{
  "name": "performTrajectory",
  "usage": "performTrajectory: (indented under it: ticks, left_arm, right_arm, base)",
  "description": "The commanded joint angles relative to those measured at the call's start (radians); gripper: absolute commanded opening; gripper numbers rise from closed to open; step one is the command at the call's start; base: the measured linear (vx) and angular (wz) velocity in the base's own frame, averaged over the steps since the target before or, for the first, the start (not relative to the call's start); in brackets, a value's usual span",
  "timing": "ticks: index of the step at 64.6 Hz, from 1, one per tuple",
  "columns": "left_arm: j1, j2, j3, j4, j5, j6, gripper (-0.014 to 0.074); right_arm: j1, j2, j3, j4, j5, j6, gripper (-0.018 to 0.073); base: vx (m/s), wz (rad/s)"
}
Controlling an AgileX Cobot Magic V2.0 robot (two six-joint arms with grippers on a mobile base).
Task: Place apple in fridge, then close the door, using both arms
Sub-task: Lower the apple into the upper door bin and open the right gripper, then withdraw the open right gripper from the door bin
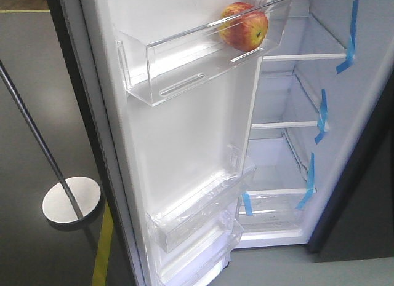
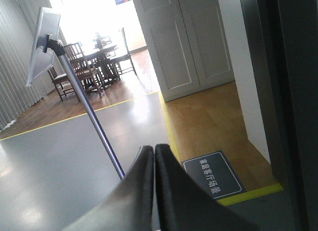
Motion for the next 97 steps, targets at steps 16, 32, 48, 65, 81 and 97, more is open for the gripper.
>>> performTrajectory:
  ticks: [16,32,48,65,81,97]
  left_arm:
    - [-0.003,-0.005,-0.016,-0.004,-0.073,-0.004,-0.0006]
    - [-0.003,-0.005,-0.016,-0.004,-0.073,-0.004,-0.0006]
    - [-0.003,-0.005,-0.016,-0.004,-0.098,-0.004,-0.0006]
    - [-0.003,-0.005,-0.016,-0.012,-0.201,-0.011,-0.0006]
    - [-0.003,-0.005,-0.024,-0.156,-0.301,-0.294,-0.0006]
    - [-0.003,-0.005,-0.024,-0.399,-0.325,-0.762,-0.0006]
  right_arm:
    - [0.000,-0.167,0.112,-0.047,0.090,0.007,-0.0004]
    - [-0.001,-0.347,0.504,-0.059,-0.042,-0.019,-0.0004]
    - [0.000,-0.575,0.918,-0.042,-0.178,-0.025,-0.0004]
    - [0.000,-0.870,1.282,-0.021,-0.257,0.026,-0.0004]
    - [0.000,-1.114,1.432,-0.035,-0.283,0.119,-0.0004]
    - [-0.001,-1.155,1.441,-0.035,-0.333,0.142,-0.0004]
  base:
    - [0.00,0.00]
    - [0.00,0.00]
    - [0.00,0.00]
    - [0.00,0.00]
    - [0.00,0.00]
    - [0.00,0.00]
